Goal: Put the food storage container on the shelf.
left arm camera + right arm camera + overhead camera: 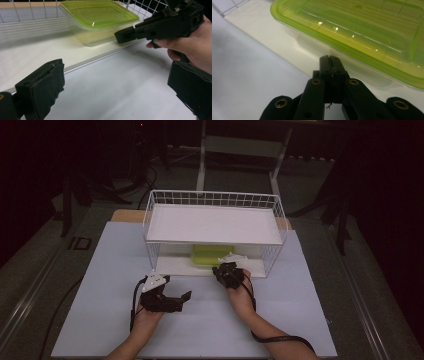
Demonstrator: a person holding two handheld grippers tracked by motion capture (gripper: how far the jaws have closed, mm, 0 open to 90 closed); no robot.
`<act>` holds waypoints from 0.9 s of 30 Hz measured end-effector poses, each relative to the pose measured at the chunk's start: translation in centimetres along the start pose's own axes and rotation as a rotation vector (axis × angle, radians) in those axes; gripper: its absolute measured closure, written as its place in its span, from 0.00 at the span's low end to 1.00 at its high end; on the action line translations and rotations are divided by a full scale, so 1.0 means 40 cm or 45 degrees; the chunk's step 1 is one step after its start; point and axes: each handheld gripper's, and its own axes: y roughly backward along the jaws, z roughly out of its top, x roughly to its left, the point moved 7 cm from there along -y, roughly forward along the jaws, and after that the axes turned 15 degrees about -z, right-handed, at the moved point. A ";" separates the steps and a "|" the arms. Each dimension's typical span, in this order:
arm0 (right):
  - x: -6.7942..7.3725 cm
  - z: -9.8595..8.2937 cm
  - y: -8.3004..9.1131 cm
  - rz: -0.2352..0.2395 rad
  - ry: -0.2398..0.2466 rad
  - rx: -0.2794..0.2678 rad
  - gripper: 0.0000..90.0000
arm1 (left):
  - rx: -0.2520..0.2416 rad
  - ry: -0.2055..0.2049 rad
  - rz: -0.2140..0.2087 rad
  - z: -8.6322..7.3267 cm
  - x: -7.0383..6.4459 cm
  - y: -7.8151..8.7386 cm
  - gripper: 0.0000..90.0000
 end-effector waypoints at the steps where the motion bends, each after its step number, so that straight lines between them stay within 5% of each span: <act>1: 0.000 0.003 -0.003 0.000 -0.010 0.003 1.00 | 0.001 0.000 -0.004 0.000 0.000 0.000 0.02; 15: -0.014 0.039 -0.036 -0.028 -0.081 -0.001 1.00 | -0.007 -0.003 -0.009 0.000 0.000 0.003 0.02; 27: -0.010 0.042 -0.027 -0.021 -0.049 -0.042 0.97 | -0.009 -0.008 -0.018 0.000 -0.003 0.001 0.02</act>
